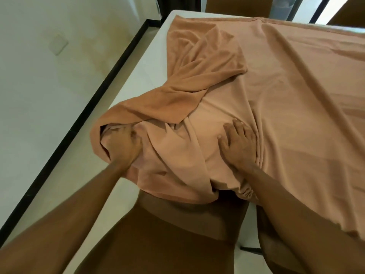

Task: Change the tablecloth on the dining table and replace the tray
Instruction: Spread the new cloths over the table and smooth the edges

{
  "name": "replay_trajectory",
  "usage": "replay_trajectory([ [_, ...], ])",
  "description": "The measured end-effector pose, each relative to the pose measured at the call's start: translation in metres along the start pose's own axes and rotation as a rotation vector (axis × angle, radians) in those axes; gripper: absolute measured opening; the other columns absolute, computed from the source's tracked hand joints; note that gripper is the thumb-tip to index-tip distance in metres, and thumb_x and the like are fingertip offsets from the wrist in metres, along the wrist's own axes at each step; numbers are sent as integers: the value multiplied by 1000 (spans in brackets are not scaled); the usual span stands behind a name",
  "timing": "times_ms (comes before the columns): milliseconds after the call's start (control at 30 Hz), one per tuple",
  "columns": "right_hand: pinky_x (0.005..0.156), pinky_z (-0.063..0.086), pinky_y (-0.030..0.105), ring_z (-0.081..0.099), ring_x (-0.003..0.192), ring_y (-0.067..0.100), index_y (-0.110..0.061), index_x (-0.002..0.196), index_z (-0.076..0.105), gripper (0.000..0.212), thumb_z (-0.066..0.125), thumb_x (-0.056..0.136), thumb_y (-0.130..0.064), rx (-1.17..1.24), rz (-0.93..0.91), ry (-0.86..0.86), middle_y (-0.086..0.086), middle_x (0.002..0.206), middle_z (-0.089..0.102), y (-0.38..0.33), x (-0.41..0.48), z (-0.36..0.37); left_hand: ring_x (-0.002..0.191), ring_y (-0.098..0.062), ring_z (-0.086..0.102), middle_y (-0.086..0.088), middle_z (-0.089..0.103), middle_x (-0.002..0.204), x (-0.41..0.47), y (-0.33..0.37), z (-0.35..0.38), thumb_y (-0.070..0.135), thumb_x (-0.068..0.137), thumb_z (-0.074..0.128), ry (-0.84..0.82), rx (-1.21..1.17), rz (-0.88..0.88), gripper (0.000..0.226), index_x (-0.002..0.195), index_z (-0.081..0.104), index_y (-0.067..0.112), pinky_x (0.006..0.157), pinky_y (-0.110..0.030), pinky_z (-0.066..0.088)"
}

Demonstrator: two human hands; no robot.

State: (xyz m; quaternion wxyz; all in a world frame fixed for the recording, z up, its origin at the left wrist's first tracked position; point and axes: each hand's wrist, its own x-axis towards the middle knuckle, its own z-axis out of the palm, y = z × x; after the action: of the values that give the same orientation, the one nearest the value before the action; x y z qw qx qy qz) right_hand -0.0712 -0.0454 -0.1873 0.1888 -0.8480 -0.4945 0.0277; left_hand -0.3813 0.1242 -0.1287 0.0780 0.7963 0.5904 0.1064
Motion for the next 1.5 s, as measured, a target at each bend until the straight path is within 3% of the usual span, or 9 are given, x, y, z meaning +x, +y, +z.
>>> replay_trajectory([
  [167, 99, 42, 49, 55, 111, 37, -13, 116, 61, 27, 52, 92, -21, 158, 30, 5, 13, 126, 58, -46, 21, 5, 103, -24, 56, 1, 63, 115, 14, 44, 14, 31, 87, 50, -145, -32, 584, 33, 115, 66, 24, 85, -45, 45],
  [333, 104, 43, 48, 56, 120, 38, -7, 130, 60, 53, 40, 82, -18, 247, -63, -62, 17, 133, 61, -104, 69, 28, 140, -34, 26, -1, 20, 160, 61, 61, 39, 46, 99, 32, -337, 176, 524, 53, 151, 22, 43, 107, -59, 32],
  [467, 117, 30, 45, 47, 136, 29, -18, 146, 49, 57, 43, 90, -27, 256, 144, -13, 8, 147, 53, -144, 102, 46, 151, -38, 4, 3, -14, 165, 129, 34, 48, 53, 100, 30, -354, 86, 519, 68, 152, -14, 50, 119, -62, 12],
  [600, 122, 12, 49, 19, 154, 23, -31, 160, 24, 74, 23, 94, -65, -70, 259, -152, -2, 168, 22, -157, 114, 71, 144, -40, 24, -5, 11, 164, 201, -34, 43, 31, 101, 38, -288, 54, 426, 68, 157, 1, 41, 117, -57, 20],
  [767, 125, 1, 48, 2, 157, 20, -34, 161, 12, 78, 18, 95, -75, -136, 457, -281, -5, 171, 2, -172, 128, 71, 137, -49, 30, -7, 28, 158, 247, -122, 35, 47, 102, 27, -508, -47, 165, 54, 154, 14, 42, 112, -58, 25],
  [867, 123, 6, 55, 6, 156, 24, -31, 159, 22, 79, 22, 94, -77, -98, 616, -209, 0, 171, 9, -205, 138, 78, 117, -41, 55, -10, 62, 125, 247, -150, 21, 42, 94, 37, -377, -96, 250, 40, 121, 61, 25, 95, -49, 48],
  [1000, 113, 27, 58, 33, 144, 37, -24, 148, 40, 69, 34, 96, -69, -90, 641, -90, 12, 156, 38, -262, 158, 87, 85, -35, 59, -10, 67, 96, 248, -146, 6, 29, 82, 49, -101, -184, 514, 29, 92, 71, 14, 65, -40, 48],
  [1233, 102, 43, 54, 51, 123, 42, -22, 128, 57, 47, 37, 93, -47, -11, 499, 67, 12, 137, 54, -290, 213, 100, 121, -27, 53, 0, 61, 130, 288, -75, 29, 25, 86, 48, -302, -232, 991, 46, 130, 59, 24, 98, -47, 46],
  [1500, 119, 12, 63, 25, 150, 33, -31, 146, 43, 58, 32, 99, -62, -23, 563, -68, 3, 162, 31, -239, 307, 118, 138, -28, 26, -6, 27, 158, 379, -22, 69, 48, 99, 34, -357, -5, 894, 56, 150, 33, 26, 114, -48, 22],
])
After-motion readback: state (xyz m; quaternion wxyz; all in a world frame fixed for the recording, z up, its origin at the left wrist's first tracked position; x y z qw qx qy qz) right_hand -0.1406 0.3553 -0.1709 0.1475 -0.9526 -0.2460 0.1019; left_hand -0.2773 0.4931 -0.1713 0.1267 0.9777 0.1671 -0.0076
